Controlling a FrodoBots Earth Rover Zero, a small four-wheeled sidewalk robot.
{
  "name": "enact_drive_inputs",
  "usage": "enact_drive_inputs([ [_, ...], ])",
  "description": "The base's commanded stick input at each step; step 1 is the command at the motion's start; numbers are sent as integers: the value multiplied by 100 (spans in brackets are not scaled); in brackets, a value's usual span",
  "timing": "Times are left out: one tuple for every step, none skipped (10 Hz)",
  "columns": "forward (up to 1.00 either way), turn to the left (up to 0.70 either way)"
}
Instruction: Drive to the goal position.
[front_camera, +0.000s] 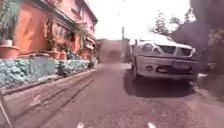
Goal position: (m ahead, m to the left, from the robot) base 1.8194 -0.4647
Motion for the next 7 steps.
enact_drive_inputs([
  [70,1],
  [70,1],
  [70,1],
  [70,1],
  [70,1],
  [70,1],
  [70,1],
])
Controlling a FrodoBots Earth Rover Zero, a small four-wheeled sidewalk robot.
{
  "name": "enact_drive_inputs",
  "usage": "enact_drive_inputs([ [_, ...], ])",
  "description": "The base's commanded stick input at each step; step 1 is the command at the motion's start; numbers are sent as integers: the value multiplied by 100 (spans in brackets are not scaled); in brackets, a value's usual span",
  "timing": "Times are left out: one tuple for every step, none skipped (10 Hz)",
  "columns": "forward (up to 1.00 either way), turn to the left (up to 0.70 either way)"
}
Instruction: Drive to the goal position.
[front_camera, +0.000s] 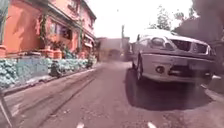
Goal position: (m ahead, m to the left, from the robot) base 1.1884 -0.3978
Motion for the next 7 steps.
enact_drive_inputs([
  [70,1],
  [70,1],
  [70,1],
  [70,2],
  [70,3],
  [70,6],
  [70,12],
])
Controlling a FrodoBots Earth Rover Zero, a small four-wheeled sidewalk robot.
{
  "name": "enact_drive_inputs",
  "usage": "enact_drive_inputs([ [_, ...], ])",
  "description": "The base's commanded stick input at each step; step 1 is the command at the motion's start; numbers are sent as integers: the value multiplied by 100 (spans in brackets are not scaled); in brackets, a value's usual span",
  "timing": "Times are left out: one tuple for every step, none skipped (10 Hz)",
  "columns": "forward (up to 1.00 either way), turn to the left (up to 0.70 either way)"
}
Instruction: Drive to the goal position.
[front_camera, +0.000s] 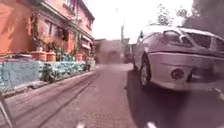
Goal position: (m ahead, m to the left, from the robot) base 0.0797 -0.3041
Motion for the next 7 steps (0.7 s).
enact_drive_inputs([
  [70,14],
  [70,14],
  [70,14],
  [70,4],
  [70,1],
  [70,1],
  [70,1],
])
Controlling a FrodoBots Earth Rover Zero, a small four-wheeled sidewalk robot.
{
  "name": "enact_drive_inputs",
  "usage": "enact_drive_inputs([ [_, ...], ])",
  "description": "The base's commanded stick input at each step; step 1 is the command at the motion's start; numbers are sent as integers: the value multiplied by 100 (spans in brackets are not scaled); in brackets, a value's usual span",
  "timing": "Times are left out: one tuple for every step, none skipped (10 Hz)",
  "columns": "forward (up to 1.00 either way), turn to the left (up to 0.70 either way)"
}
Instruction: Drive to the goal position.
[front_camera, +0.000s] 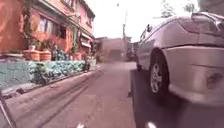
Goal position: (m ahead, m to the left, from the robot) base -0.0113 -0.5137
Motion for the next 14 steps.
enact_drive_inputs([
  [70,1],
  [70,1],
  [70,1],
  [70,1],
  [34,9],
  [11,11],
  [5,20],
  [5,21],
  [5,21],
  [5,21],
  [5,21],
  [5,21],
  [5,21],
  [5,21],
])
